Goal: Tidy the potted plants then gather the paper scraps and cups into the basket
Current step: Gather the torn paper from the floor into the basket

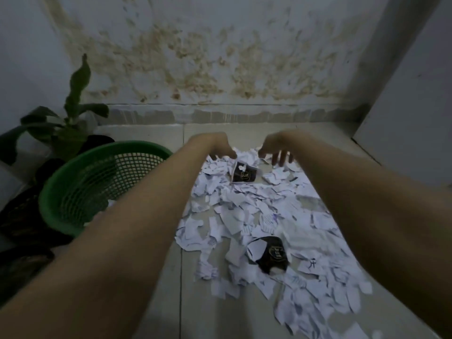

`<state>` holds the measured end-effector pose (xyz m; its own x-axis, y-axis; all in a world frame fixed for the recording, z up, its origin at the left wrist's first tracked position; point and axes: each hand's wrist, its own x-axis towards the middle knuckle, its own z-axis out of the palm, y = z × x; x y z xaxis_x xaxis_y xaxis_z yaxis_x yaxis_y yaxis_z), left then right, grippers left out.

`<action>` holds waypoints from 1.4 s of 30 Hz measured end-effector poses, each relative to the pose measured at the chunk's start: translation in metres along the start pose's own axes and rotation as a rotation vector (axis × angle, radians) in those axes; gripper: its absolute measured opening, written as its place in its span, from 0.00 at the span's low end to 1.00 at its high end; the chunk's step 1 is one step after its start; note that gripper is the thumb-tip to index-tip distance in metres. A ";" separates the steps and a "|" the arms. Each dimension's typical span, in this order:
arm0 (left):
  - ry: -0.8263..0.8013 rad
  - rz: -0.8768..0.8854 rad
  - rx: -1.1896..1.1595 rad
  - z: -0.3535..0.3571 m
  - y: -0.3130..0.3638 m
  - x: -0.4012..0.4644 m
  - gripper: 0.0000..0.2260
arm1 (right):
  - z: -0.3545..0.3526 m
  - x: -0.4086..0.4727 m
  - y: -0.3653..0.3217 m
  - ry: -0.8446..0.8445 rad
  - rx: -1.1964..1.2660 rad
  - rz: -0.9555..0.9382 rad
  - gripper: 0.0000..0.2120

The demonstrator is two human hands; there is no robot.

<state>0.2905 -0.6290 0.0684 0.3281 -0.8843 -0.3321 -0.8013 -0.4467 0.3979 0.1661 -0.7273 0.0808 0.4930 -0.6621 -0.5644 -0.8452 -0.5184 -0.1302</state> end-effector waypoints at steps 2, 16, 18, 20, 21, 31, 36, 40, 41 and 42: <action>-0.029 -0.016 0.033 0.031 0.005 0.020 0.20 | 0.025 0.021 0.022 0.042 -0.019 -0.001 0.19; -0.003 -0.331 0.115 0.169 -0.104 0.079 0.17 | 0.182 0.159 0.014 0.173 0.165 -0.404 0.27; -0.056 -0.272 0.120 0.172 -0.107 0.080 0.18 | 0.195 0.161 0.007 0.077 0.070 -0.427 0.28; -0.084 -0.232 0.132 0.170 -0.112 0.080 0.18 | 0.209 0.157 0.005 0.040 -0.005 -0.442 0.28; -0.074 -0.212 0.143 0.168 -0.114 0.080 0.18 | 0.215 0.155 0.007 0.062 -0.026 -0.443 0.27; 0.585 -0.279 -0.025 0.165 -0.113 0.076 0.17 | 0.198 0.135 0.042 0.539 0.429 -0.184 0.24; 0.609 -0.438 -0.354 0.175 -0.124 0.107 0.25 | 0.186 0.153 0.045 0.373 0.340 -0.143 0.30; 0.569 -0.352 -0.259 0.186 -0.135 0.133 0.29 | 0.191 0.169 0.037 0.287 0.270 -0.118 0.29; 0.555 -0.319 -0.232 0.186 -0.136 0.138 0.29 | 0.193 0.171 0.033 0.260 0.260 -0.096 0.29; 0.527 -0.272 -0.200 0.186 -0.137 0.141 0.29 | 0.197 0.172 0.031 0.224 0.227 -0.082 0.29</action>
<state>0.3534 -0.6669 -0.1923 0.7508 -0.6606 0.0023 -0.5618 -0.6367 0.5282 0.1844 -0.7510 -0.1808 0.5730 -0.7391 -0.3542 -0.8129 -0.4575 -0.3604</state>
